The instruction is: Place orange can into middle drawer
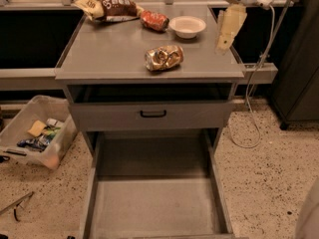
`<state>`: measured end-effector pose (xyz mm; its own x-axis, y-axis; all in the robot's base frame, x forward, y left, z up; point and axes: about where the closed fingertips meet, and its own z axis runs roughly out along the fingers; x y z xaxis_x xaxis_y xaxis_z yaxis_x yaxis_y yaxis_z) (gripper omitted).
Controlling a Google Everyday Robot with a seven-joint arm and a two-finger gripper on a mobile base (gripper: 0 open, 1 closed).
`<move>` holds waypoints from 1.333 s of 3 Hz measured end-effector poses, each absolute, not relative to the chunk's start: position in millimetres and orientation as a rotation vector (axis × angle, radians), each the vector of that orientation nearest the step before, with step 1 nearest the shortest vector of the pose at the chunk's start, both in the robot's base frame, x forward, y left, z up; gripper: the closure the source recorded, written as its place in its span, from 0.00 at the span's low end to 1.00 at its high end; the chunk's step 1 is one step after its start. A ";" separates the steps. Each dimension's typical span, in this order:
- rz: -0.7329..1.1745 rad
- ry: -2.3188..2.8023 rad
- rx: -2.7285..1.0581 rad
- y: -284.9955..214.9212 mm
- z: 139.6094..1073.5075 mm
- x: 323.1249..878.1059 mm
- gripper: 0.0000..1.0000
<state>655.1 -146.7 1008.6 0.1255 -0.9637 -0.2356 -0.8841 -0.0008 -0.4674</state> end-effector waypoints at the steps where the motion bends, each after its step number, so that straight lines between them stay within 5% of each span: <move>1: -0.189 1.738 -1.950 -129.8 995.2 671.2 0.00; 4: -0.031 1.618 -2.077 -56.0 919.0 703.7 0.00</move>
Offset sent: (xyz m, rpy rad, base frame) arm 0.0516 0.0831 -0.0682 0.0042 0.0636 0.1981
